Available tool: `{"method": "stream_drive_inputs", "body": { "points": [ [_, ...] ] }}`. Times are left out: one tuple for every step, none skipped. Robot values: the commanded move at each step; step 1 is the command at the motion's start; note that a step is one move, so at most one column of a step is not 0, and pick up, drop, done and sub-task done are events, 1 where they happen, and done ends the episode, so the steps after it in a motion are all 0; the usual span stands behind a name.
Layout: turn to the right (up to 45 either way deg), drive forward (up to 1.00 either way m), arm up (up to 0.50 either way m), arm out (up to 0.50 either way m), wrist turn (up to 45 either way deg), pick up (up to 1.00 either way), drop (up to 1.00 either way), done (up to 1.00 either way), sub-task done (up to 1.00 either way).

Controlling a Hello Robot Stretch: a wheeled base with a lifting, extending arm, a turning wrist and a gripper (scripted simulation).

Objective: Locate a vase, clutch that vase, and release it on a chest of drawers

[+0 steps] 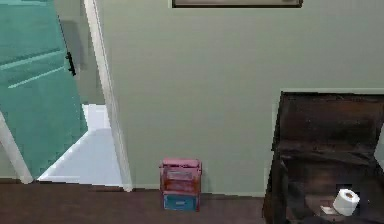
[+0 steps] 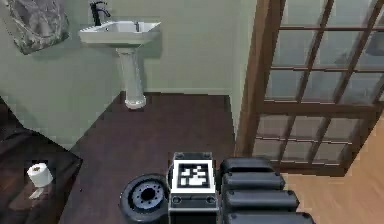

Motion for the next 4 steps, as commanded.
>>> {"method": "stream_drive_inputs", "body": {
  "points": [
    [-42.0, 0.00, 0.00, 0.00, 0.0, 0.00, 0.00, 0.00, 0.00],
    [0.0, 1.00, 0.00, 0.00, 0.0, 0.00, 0.00, 0.00, 0.00],
    [0.0, 0.60, 0.00, 0.00, 0.0, 0.00, 0.00, 0.00, 0.00],
    [45.0, 0.00, 0.00, 0.00, 0.0, 0.00, 0.00, 0.00, 0.00]
  ]
}}
